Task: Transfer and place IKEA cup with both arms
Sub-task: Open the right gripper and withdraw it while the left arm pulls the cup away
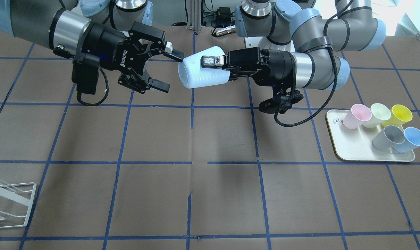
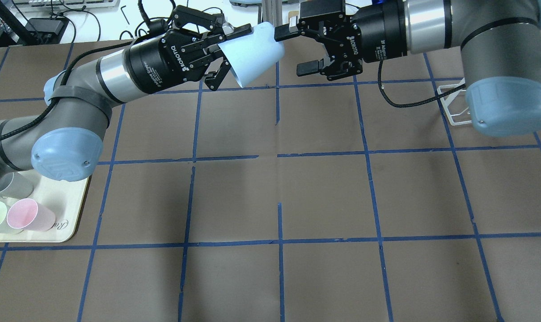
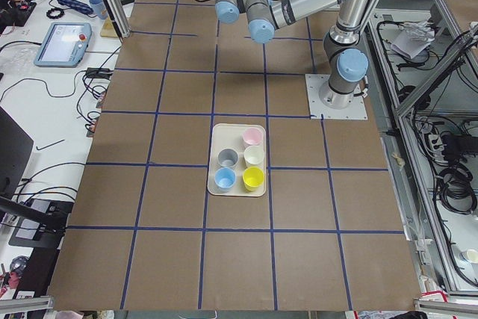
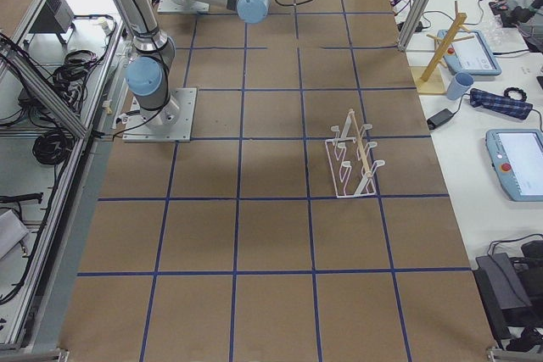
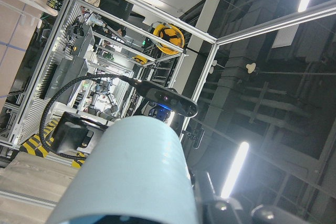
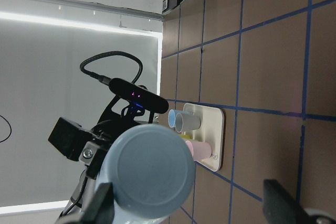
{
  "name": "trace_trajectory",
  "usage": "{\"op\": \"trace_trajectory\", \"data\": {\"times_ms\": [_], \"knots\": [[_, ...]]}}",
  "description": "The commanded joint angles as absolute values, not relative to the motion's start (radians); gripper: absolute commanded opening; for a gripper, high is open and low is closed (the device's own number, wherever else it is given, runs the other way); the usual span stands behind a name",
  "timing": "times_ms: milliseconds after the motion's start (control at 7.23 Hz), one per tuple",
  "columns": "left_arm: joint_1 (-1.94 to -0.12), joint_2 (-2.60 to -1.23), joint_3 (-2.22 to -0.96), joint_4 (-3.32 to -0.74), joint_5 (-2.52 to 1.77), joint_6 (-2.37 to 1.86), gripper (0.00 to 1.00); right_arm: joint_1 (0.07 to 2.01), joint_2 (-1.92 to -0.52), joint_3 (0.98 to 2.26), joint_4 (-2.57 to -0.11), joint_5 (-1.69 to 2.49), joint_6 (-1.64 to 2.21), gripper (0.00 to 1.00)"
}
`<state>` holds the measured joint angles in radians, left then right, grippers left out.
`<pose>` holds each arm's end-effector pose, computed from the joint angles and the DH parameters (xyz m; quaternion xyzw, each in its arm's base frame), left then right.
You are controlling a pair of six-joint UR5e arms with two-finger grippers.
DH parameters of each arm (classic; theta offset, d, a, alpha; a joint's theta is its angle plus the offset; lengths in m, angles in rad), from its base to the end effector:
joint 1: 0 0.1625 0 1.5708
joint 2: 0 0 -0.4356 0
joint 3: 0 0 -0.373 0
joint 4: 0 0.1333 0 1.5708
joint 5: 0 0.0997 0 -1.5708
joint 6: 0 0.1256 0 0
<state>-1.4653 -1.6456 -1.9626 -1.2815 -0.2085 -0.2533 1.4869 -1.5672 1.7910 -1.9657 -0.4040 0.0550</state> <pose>-0.2054 -0.4928 0.4371 0.1796 -0.6049 -0.1127 0.7676 0.2084 -0.4911 0.4836 0.0107 0.8328 -0.0792 0.5478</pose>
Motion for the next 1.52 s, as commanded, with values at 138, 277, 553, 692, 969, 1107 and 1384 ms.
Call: {"op": "trace_trajectory", "data": {"times_ms": [138, 277, 553, 692, 969, 1107, 1384], "knots": [[-1.355, -1.629, -1.956, -1.241, 0.048, -0.34, 0.0, 1.468, -1.583, 1.695, -1.931, -0.726, 0.048, 1.0], [-1.317, -1.629, -1.956, -1.141, 0.186, -0.42, 0.0, 1.468, -1.583, 1.636, -1.843, -0.909, 0.034, 1.0], [-1.307, -1.621, -1.919, -1.108, 0.369, -0.463, 0.0, 1.471, -1.575, 1.525, -1.67, -1.326, -0.02, 1.0], [-1.318, -1.618, -1.867, -1.12, 0.512, -0.463, 0.0, 1.48, -1.565, 1.497, -1.626, -1.524, -0.02, 1.0], [-1.318, -1.615, -1.833, -1.143, 0.7, -0.45, 0.0, 1.544, -1.494, 1.491, -1.644, -1.713, 0.001, 1.0], [-1.316, -1.605, -1.83, -1.144, 0.795, -0.425, 0.0, 1.59, -1.471, 1.467, -1.643, -1.704, 0.082, 1.0], [-1.304, -1.569, -1.79, -1.255, 0.973, -0.198, 0.0, 1.594, -1.442, 1.453, -1.654, -1.628, 0.056, 1.0]]}}
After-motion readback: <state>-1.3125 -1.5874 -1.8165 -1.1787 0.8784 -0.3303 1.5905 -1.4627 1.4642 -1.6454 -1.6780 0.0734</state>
